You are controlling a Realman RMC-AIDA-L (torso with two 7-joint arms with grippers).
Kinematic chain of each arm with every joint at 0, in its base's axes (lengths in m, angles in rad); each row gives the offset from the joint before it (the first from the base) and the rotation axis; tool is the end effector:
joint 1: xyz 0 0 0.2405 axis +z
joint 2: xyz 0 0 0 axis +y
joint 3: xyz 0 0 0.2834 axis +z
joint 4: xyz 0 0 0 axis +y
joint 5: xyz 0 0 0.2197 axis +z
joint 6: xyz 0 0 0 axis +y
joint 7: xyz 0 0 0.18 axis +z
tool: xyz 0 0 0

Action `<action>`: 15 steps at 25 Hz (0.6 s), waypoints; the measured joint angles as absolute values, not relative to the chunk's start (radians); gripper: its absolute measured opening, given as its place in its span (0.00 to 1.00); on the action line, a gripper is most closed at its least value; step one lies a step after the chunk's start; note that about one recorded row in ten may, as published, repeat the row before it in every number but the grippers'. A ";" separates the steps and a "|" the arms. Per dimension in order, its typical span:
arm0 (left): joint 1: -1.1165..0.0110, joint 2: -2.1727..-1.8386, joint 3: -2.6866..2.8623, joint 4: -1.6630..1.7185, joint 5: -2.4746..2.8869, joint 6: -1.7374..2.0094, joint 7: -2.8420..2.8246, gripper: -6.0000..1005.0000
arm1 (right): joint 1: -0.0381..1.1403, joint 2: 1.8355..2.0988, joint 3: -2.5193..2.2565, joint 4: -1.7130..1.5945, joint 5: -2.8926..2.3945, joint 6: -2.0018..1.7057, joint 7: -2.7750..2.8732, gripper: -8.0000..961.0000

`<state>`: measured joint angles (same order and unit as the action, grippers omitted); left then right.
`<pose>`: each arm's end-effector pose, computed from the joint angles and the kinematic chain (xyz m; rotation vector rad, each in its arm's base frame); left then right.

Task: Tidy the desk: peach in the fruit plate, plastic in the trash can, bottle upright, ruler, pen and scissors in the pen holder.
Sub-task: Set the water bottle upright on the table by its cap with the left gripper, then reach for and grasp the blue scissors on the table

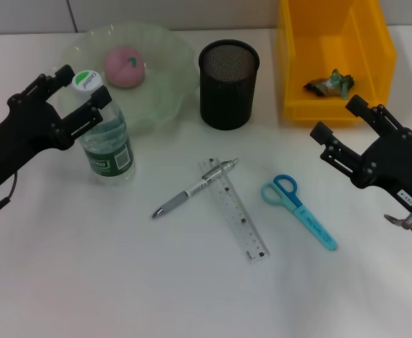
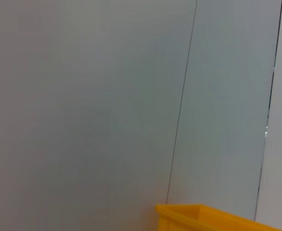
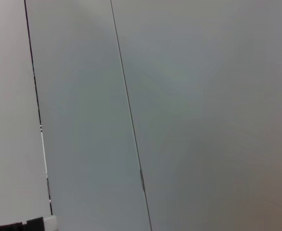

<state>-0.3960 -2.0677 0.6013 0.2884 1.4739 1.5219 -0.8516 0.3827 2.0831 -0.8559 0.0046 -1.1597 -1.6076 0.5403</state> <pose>-0.3139 0.3412 -0.0265 -2.1294 -0.5207 -1.0618 0.3059 0.2974 -0.0710 -2.0640 0.4935 1.1239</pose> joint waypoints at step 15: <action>-0.350 -2.002 0.776 0.453 1.637 1.834 -0.973 0.83 | 0.328 2.059 -0.870 -0.311 -1.297 -1.625 0.880 0.84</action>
<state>-0.3498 -2.0016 0.7759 0.4531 1.6366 1.8341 -0.9729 0.3282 2.0591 -0.8700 -0.3105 -1.2971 -1.6248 0.8801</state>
